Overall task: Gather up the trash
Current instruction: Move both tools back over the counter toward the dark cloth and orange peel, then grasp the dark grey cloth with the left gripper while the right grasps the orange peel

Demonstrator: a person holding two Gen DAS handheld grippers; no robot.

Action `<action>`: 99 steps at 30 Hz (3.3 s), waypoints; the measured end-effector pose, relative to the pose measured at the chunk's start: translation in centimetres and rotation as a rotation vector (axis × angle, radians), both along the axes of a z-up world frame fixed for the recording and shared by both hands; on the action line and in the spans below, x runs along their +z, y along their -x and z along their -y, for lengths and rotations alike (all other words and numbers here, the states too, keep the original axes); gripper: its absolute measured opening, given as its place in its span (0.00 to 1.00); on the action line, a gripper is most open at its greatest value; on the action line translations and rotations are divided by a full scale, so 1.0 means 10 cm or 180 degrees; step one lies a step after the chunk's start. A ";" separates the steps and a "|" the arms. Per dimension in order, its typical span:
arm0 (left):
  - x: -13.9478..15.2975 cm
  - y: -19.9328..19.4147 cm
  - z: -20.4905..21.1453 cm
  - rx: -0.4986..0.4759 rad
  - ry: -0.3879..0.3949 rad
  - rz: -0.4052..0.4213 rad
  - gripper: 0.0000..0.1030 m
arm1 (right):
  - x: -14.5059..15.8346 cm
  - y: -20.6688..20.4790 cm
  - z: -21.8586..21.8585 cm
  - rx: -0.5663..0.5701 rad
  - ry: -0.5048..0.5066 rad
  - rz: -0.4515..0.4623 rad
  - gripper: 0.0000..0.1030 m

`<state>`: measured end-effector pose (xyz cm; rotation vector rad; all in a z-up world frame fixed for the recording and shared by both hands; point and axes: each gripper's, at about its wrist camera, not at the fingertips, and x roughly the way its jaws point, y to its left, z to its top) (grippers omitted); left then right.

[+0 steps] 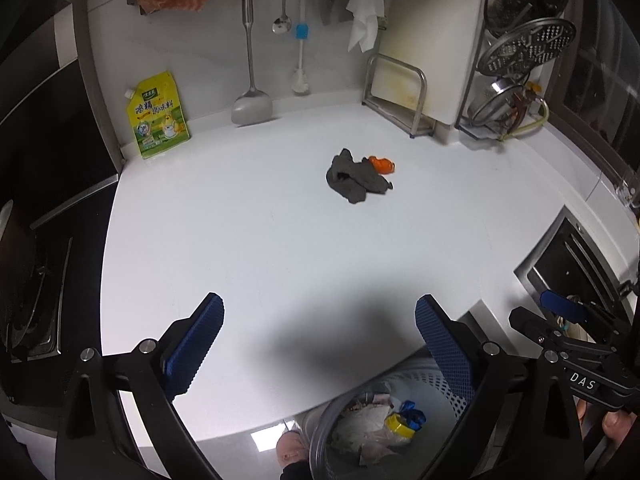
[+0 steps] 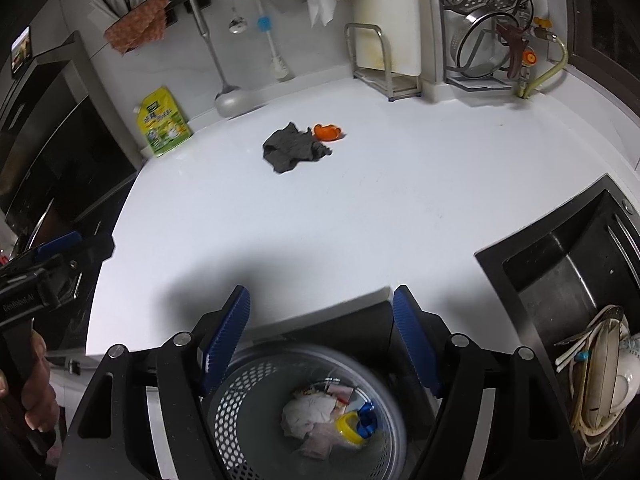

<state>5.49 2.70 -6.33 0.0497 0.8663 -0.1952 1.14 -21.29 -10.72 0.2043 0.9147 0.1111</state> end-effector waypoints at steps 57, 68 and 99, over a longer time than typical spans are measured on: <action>-1.24 -2.55 0.88 -0.0003 0.0299 -0.0233 0.28 | -0.73 -2.40 0.44 -0.0277 0.0130 0.0095 0.69; -1.13 -2.64 0.45 0.0093 0.0070 -0.0146 0.25 | -0.81 -2.88 0.04 0.0039 0.0137 0.0113 0.69; -0.85 -2.29 0.09 0.0175 0.0011 -0.0119 0.25 | -0.73 -2.73 -0.40 0.0311 0.0339 0.0087 0.22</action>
